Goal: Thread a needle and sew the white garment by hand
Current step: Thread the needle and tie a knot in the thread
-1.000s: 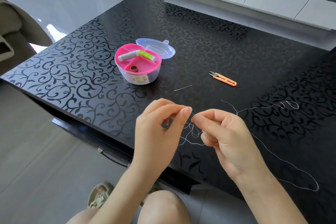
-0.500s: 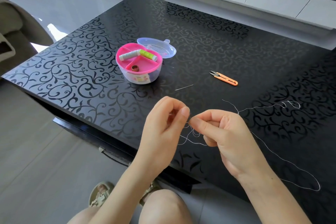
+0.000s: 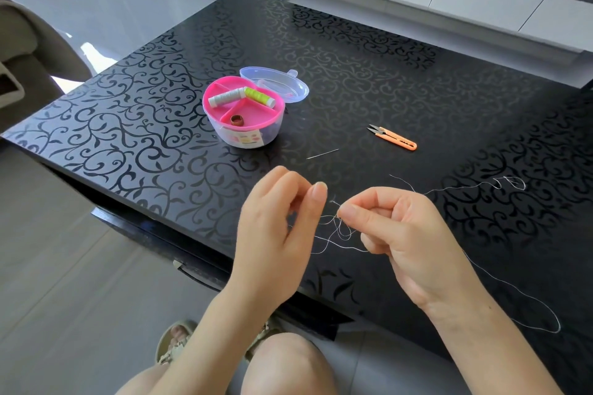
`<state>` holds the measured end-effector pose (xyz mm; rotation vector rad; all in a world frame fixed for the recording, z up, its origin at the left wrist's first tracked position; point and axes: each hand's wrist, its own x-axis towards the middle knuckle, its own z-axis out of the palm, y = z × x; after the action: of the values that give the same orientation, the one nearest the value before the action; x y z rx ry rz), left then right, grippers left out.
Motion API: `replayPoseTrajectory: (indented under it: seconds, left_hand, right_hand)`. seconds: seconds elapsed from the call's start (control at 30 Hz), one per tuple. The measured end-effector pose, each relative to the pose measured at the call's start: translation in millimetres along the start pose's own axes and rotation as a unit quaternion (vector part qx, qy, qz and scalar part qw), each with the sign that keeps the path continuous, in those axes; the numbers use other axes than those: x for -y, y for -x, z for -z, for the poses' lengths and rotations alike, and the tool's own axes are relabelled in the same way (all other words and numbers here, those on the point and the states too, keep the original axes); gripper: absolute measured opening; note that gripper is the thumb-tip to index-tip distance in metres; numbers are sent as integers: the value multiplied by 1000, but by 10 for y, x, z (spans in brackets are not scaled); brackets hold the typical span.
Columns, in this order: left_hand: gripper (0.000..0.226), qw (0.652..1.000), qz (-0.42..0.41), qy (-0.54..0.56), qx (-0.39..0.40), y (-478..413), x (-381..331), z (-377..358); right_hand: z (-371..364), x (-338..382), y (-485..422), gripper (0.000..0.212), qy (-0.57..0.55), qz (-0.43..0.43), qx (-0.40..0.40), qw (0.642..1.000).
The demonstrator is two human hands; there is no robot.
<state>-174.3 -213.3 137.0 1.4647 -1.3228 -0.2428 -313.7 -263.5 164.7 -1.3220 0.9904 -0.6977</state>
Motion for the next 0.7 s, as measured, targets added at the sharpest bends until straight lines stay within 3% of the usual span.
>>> replayPoseTrajectory:
  seconds: [0.23,0.37,0.7]
  left_hand:
    - [49,989,48,65,124,36,12,-37]
    - [41,981,91,99,138,13,6,-19]
    - [22,965,107,83,224,11,94,18]
  right_hand:
    - [-42,68,18,15,13,17,38,999]
    - [-41,85,12,18,37,22,47,998]
    - [38,40,39,7,247,111,30,962]
